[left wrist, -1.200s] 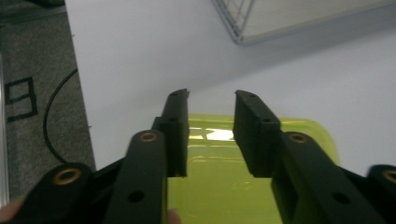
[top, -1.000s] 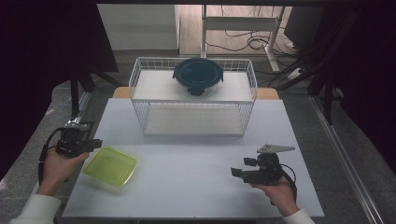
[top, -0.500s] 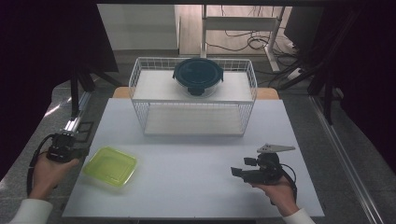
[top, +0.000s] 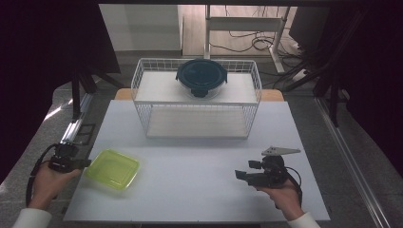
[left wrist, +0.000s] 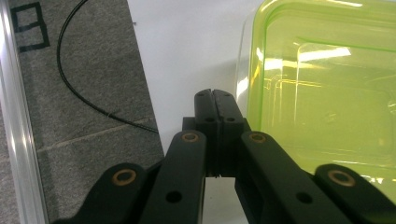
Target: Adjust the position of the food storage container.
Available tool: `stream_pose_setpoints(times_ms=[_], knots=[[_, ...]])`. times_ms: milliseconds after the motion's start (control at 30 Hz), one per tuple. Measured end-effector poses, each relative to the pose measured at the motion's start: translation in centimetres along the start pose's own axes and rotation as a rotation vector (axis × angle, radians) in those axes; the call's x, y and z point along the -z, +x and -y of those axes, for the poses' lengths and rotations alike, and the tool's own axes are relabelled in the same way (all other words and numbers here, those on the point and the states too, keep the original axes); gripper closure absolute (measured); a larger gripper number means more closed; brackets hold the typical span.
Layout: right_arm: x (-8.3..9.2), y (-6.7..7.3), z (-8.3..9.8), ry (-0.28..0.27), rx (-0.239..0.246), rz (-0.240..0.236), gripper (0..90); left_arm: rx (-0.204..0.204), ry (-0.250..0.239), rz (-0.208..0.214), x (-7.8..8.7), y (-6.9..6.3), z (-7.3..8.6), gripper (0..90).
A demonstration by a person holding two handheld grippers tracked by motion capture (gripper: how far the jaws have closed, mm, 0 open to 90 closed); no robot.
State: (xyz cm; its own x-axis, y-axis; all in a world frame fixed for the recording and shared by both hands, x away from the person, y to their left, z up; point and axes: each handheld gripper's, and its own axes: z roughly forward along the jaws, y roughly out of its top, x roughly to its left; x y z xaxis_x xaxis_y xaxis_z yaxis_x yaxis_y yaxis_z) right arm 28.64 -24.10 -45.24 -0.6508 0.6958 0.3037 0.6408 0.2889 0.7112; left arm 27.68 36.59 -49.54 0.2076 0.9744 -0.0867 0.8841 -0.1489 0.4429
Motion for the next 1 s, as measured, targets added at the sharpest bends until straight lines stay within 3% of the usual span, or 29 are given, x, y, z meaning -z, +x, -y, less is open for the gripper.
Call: stream_pose_setpoints(times_ms=[167, 600, 1000], knots=[[0.1, 0.0, -0.1, -0.002, -0.006, 0.005, 23.2, -0.009, 0.001, 0.022, 0.0, -0.8, 0.1, 90.0], [0.1, 0.1, -0.1, -0.003, -0.010, 0.005, 23.2, -0.044, -0.009, 0.109, 0.0, -4.6, 0.7, 90.0], [0.1, 0.1, -0.1, -0.002, -0.011, 0.004, 23.2, -0.083, -0.015, 0.165, -0.2, -7.9, 1.1, 90.0]])
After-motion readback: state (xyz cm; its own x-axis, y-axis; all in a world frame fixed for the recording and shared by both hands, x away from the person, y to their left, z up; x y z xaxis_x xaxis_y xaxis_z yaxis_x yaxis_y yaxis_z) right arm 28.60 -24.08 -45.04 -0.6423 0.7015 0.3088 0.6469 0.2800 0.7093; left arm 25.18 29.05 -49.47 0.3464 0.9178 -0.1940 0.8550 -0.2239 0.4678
